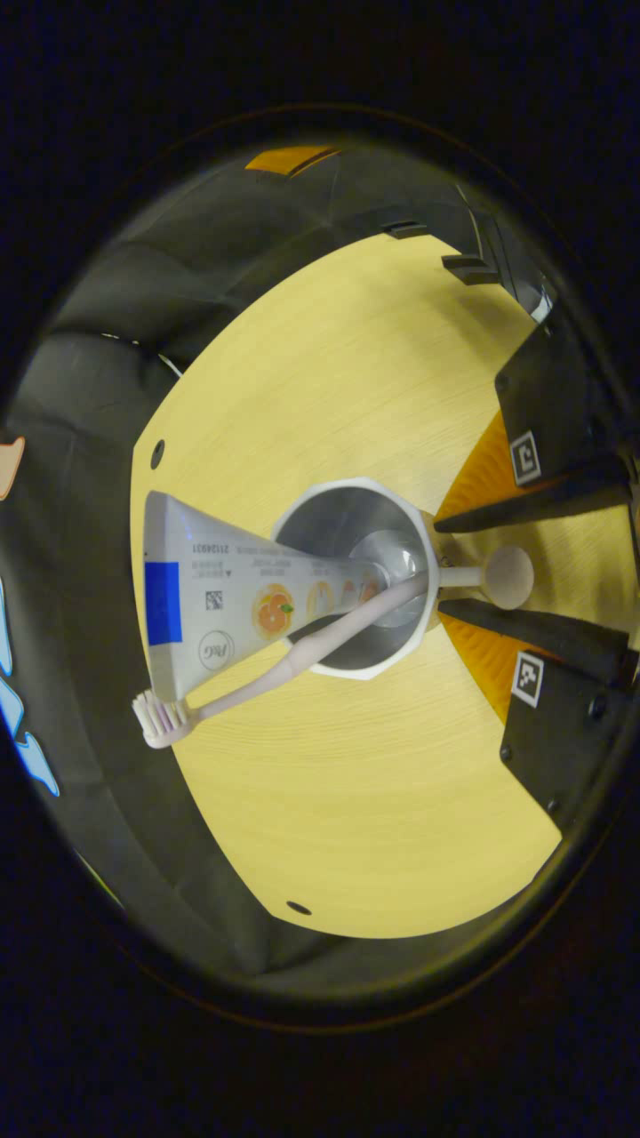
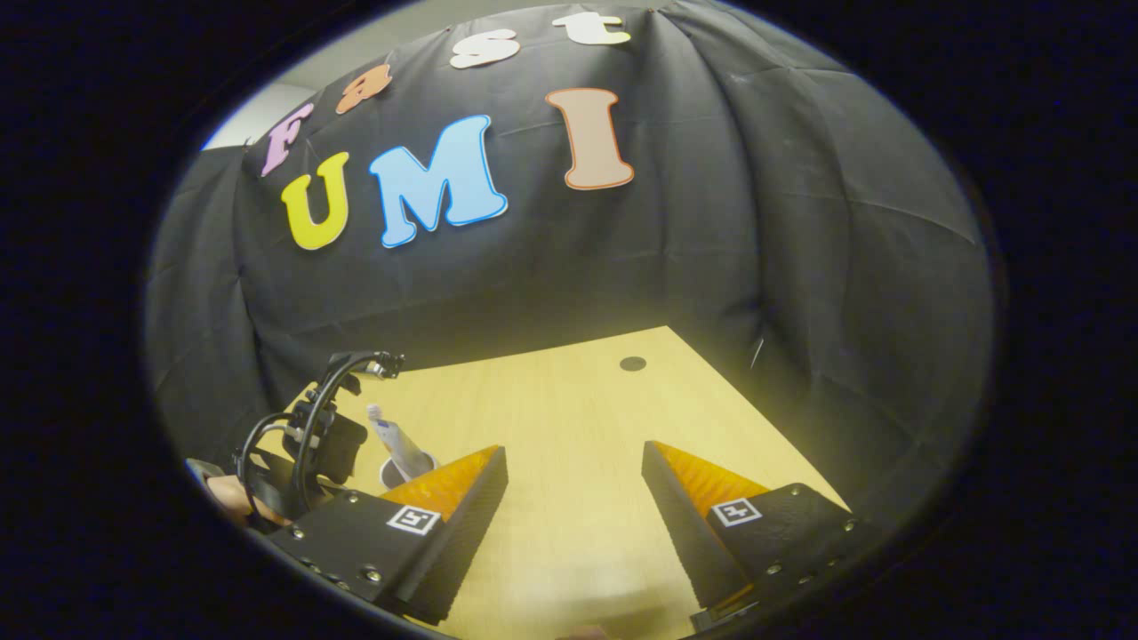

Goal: Put the toothbrush and toothpaste on the desktop into the cup, then pick up the cup and place it on the coaster on the desktop.

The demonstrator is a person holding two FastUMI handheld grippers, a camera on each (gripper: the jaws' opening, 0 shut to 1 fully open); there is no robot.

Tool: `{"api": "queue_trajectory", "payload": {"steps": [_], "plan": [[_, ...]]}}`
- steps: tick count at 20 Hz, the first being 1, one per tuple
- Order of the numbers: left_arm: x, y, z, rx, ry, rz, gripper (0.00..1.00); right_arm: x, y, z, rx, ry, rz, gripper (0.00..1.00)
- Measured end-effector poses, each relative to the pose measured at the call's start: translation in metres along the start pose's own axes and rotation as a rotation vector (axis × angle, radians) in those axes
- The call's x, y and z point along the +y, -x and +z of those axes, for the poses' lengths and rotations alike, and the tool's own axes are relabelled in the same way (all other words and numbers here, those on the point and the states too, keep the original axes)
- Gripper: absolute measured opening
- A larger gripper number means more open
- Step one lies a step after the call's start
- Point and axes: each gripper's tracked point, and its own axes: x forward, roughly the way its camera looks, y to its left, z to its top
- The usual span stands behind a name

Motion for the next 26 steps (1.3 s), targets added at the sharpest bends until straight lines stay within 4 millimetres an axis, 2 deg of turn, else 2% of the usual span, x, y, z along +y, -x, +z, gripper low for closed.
{"api": "queue_trajectory", "payload": {"steps": [1,3,5,7,8,9,14,15,19,23,24,26], "plan": [[-0.001,0.004,0.002,-0.023,0.003,-0.002,0.63,0.001,0.000,0.001,-0.001,0.020,0.004,0.95],[-0.002,0.017,0.003,-0.066,0.002,-0.003,0.67,0.006,0.001,0.004,-0.007,0.052,0.014,0.95],[0.000,0.028,0.006,-0.109,0.001,0.021,0.82,0.011,0.000,0.007,-0.010,0.079,0.034,0.95],[-0.002,0.043,0.009,-0.165,0.014,0.034,0.83,0.018,-0.002,0.012,-0.014,0.100,0.058,0.95],[0.000,0.052,0.010,-0.196,0.018,0.047,0.83,0.020,-0.002,0.013,-0.013,0.109,0.072,0.99],[0.001,0.061,0.013,-0.235,0.021,0.059,0.83,0.024,-0.001,0.016,-0.017,0.117,0.087,0.95],[0.001,0.119,0.032,-0.480,0.059,0.086,0.83,0.035,0.003,0.033,-0.072,0.164,0.130,0.95],[0.002,0.130,0.036,-0.524,0.073,0.095,0.92,0.036,0.005,0.034,-0.078,0.170,0.133,0.95],[0.012,0.165,0.055,-0.686,0.116,0.128,0.92,0.046,0.013,0.038,-0.115,0.174,0.145,0.95],[0.029,0.210,0.072,-0.856,0.146,0.172,0.91,0.055,0.024,0.047,-0.177,0.210,0.153,0.95],[0.026,0.211,0.074,-0.894,0.145,0.188,0.92,0.056,0.025,0.050,-0.194,0.221,0.147,0.95],[0.031,0.227,0.084,-0.958,0.148,0.208,0.92,0.060,0.029,0.055,-0.222,0.228,0.146,0.95]]}}
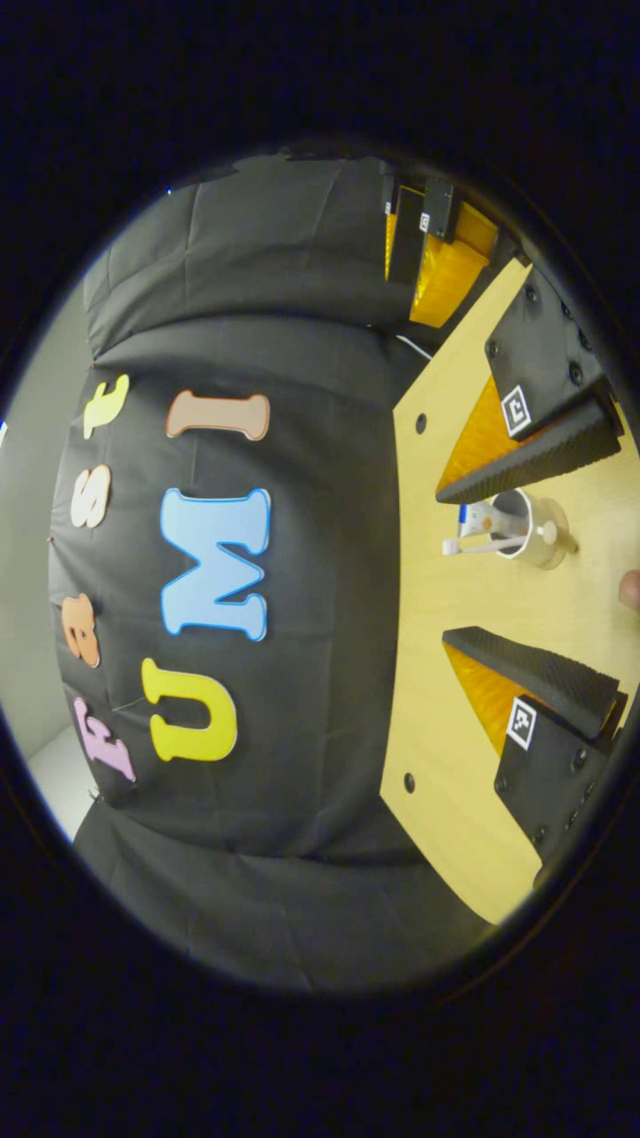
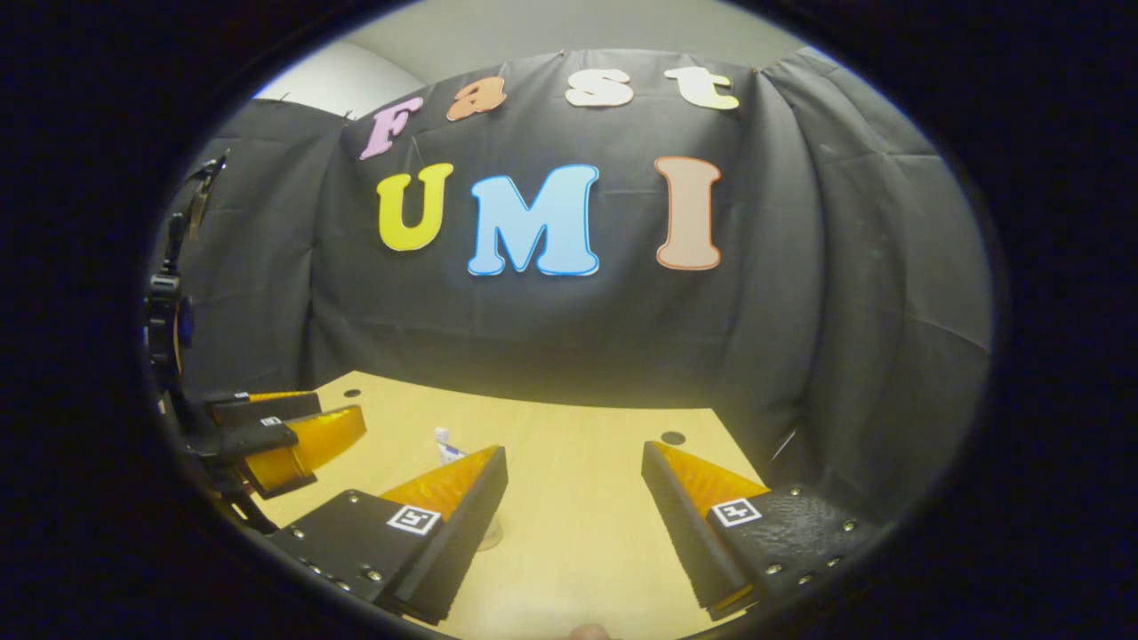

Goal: Put the toothbrush and toothpaste on the desktop into the cup, then pick up the cup and place it on the coaster on the desktop.

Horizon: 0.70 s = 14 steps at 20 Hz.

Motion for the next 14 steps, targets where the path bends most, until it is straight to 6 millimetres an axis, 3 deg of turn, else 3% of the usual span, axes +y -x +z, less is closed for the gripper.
{"api": "queue_trajectory", "payload": {"steps": [6,7,9,14], "plan": [[0.012,0.004,0.040,-0.170,0.019,0.014,0.91,0.010,-0.001,0.013,-0.072,0.029,-0.014,0.95],[0.013,0.004,0.046,-0.195,0.021,0.006,0.91,0.011,0.001,0.014,-0.083,0.031,-0.022,0.90],[0.014,0.004,0.048,-0.218,0.012,-0.003,0.89,0.014,0.002,0.017,-0.099,0.034,-0.034,0.95],[0.021,0.005,0.053,-0.242,-0.006,-0.019,0.91,0.018,0.006,0.025,-0.129,0.025,-0.073,0.95]]}}
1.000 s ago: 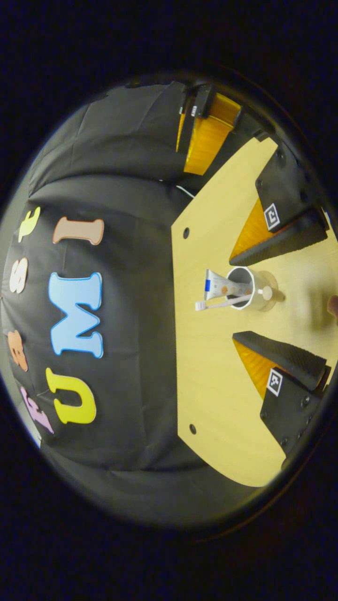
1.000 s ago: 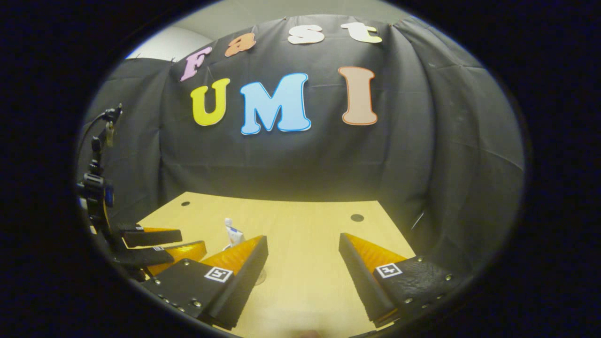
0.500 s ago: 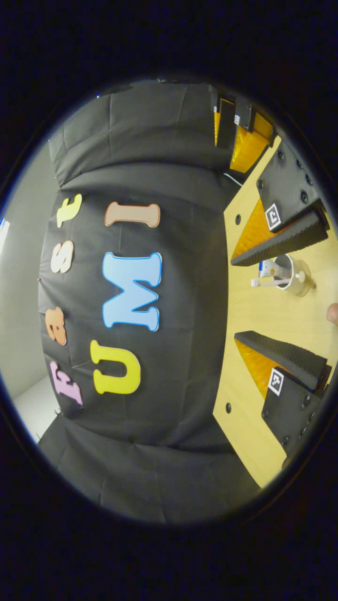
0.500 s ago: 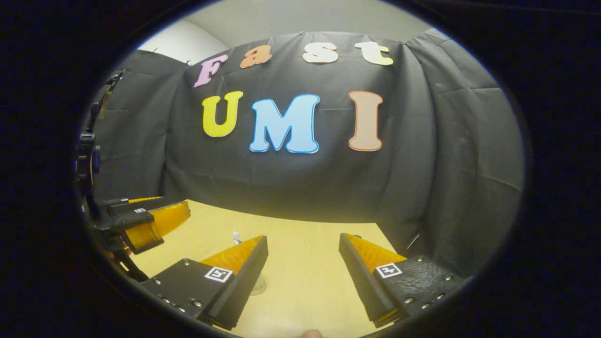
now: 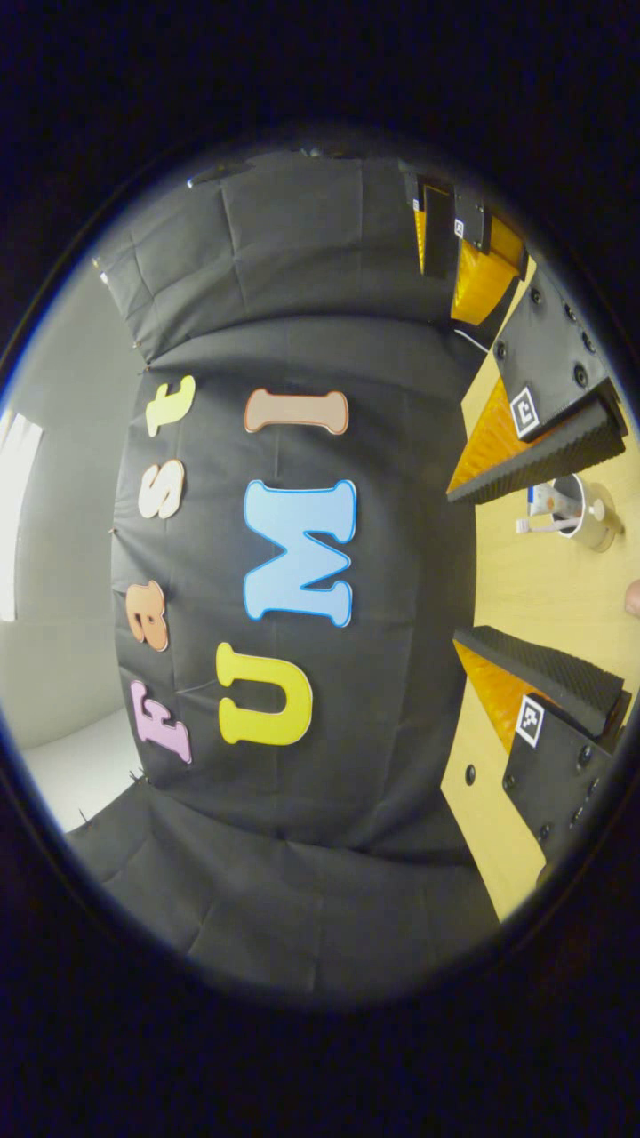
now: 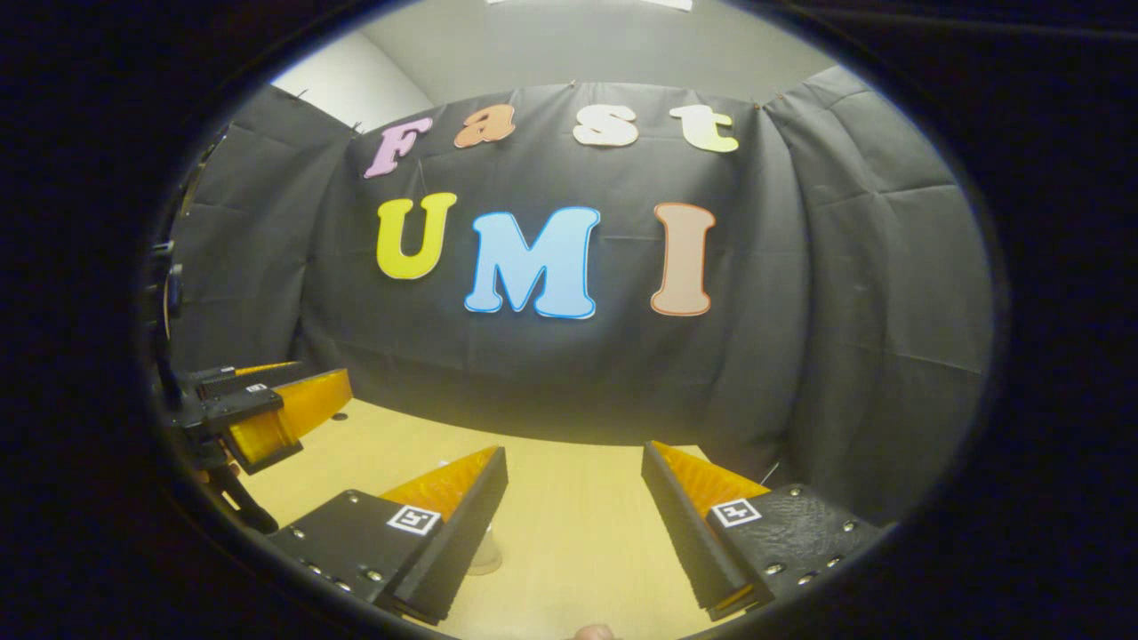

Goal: Put the toothbrush and toothpaste on the desktop into the cup, then pick up the cup and place it on the coaster on the desktop.

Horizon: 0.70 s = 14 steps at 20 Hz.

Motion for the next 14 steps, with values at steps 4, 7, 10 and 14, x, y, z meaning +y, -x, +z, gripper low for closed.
{"api": "queue_trajectory", "payload": {"steps": [4,7,10,14], "plan": [[0.005,0.002,0.001,-0.008,-0.008,-0.011,0.89,-0.001,0.004,0.006,-0.016,-0.019,-0.026,0.95],[0.005,0.002,0.001,-0.011,0.007,-0.024,0.91,-0.004,0.005,0.010,-0.018,-0.019,-0.050,0.95],[0.003,0.000,0.002,-0.010,0.013,-0.030,0.91,-0.008,0.008,0.016,-0.033,0.006,-0.068,0.95],[-0.001,0.002,0.007,-0.031,0.010,-0.026,0.91,-0.010,0.005,0.021,-0.055,-0.007,-0.051,0.95]]}}
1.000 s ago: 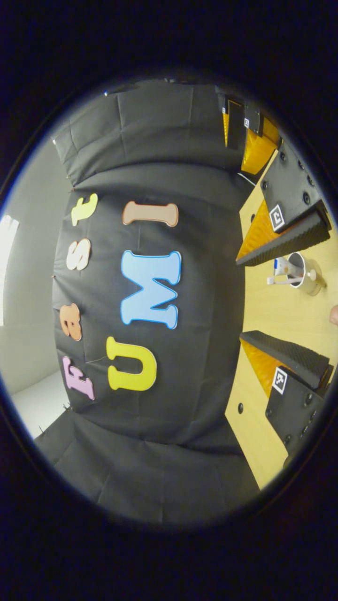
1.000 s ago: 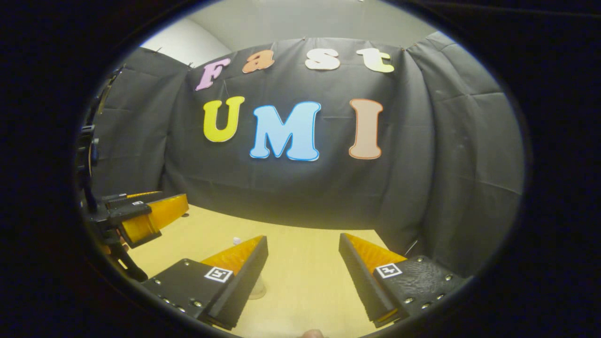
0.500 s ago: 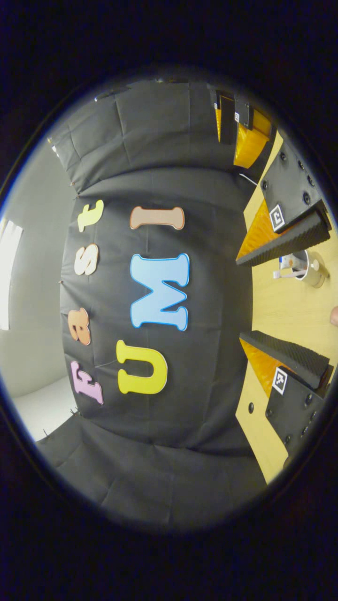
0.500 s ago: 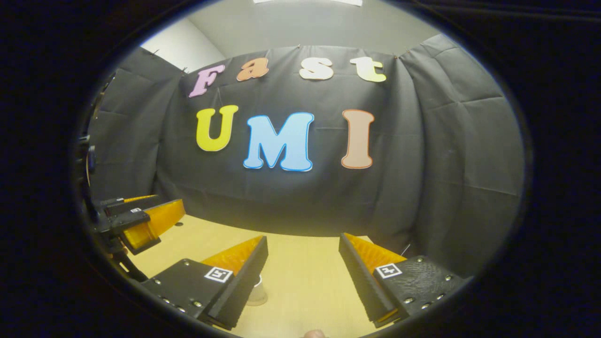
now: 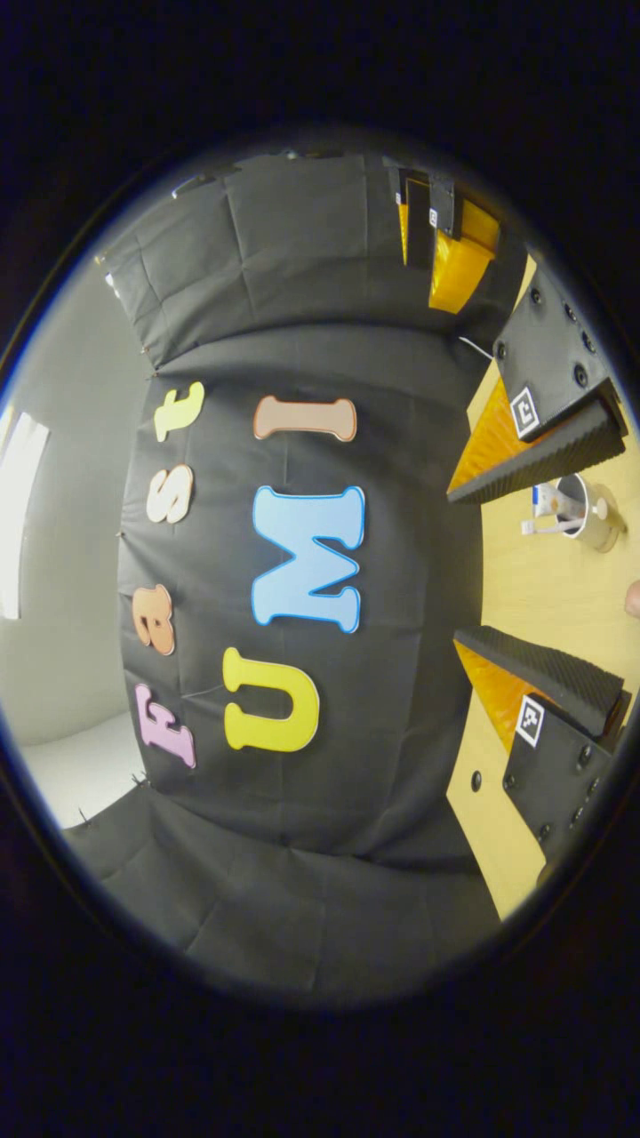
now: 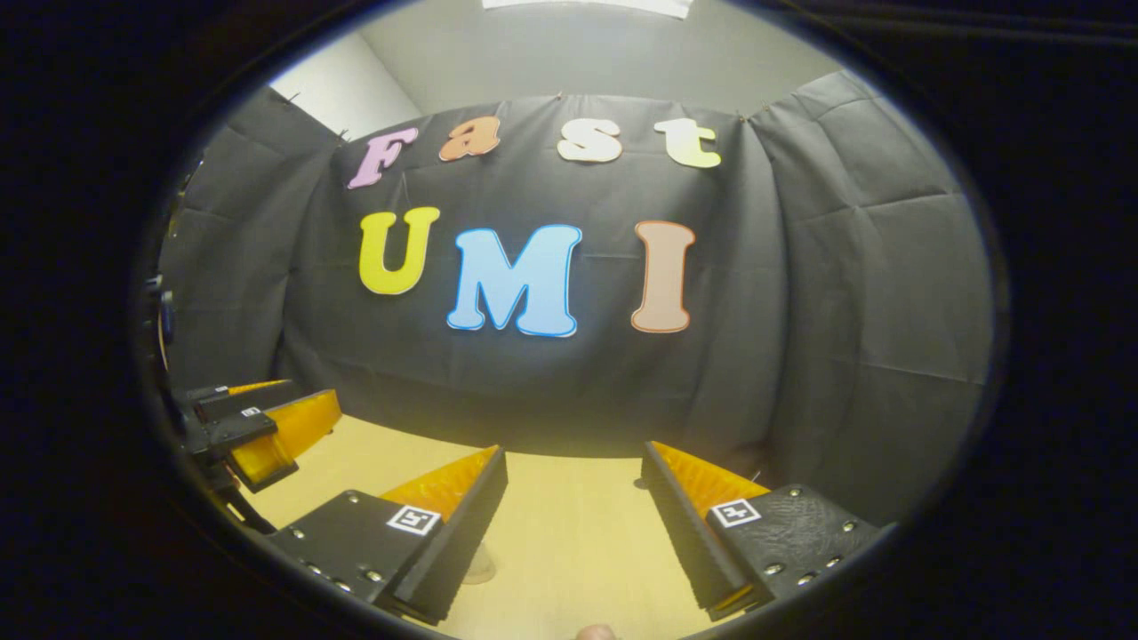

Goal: Put the toothbrush and toothpaste on the desktop into the cup, then pick up the cup and place it on the coaster on the desktop.

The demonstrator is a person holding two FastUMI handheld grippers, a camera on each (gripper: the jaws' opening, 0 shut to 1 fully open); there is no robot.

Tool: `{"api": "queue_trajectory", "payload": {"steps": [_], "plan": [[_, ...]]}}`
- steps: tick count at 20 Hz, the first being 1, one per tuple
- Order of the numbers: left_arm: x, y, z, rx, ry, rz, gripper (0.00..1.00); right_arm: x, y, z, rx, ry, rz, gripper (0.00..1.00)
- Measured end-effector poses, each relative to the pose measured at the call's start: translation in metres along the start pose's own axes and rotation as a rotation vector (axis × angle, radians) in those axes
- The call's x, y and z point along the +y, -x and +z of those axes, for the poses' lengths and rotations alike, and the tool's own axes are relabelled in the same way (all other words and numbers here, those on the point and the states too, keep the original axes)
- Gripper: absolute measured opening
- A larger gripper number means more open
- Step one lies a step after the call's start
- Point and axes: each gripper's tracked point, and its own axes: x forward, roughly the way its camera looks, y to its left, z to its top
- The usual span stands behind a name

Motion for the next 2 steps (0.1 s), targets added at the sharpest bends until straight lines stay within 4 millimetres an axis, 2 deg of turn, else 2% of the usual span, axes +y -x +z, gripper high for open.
{"api": "queue_trajectory", "payload": {"steps": [2], "plan": [[-0.0033,0.0005,0.0021,-0.010,-0.004,0.012,0.91,-0.0038,-0.0035,0.0032,-0.016,0.015,0.007,0.95]]}}
